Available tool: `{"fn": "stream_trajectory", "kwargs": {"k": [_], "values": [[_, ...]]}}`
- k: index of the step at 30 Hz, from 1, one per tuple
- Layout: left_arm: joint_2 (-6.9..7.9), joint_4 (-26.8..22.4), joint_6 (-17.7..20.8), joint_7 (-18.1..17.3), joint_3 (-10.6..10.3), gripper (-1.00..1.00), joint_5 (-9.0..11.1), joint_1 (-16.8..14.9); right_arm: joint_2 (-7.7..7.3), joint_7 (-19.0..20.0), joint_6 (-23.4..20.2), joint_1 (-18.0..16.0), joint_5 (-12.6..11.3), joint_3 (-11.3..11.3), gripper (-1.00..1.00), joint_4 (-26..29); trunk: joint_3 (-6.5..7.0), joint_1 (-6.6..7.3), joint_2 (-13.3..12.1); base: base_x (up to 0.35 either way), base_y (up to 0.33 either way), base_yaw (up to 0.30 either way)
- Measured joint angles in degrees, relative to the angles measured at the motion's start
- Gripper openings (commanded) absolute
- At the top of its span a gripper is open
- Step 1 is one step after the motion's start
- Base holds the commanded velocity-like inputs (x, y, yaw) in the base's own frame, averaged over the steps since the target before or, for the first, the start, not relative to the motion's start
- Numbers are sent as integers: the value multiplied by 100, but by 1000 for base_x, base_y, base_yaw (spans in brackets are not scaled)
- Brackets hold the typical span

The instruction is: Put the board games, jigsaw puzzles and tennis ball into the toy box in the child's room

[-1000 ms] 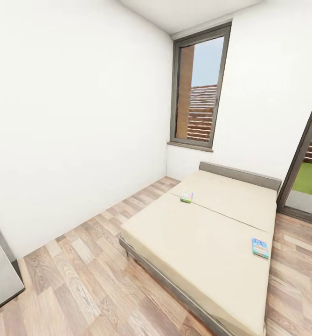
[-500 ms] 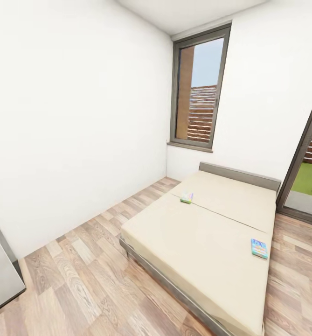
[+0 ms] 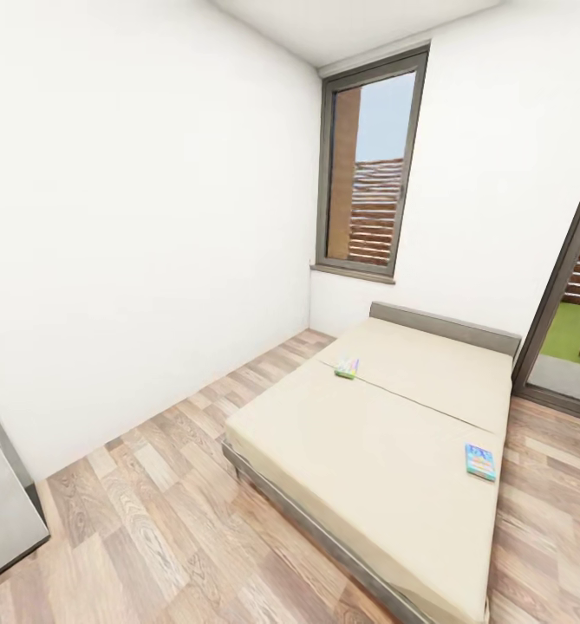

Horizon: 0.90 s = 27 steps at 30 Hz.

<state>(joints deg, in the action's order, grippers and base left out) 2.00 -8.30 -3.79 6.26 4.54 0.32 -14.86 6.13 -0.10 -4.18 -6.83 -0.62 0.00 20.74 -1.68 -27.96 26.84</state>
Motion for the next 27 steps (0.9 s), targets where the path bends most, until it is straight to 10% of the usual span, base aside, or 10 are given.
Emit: {"fn": "stream_trajectory", "kwargs": {"k": [27], "values": [[10,65,-401,-91,196,100,-59,9,19,-13,283,-2,24,39,100,4,87,110,-199,0,0,54]]}}
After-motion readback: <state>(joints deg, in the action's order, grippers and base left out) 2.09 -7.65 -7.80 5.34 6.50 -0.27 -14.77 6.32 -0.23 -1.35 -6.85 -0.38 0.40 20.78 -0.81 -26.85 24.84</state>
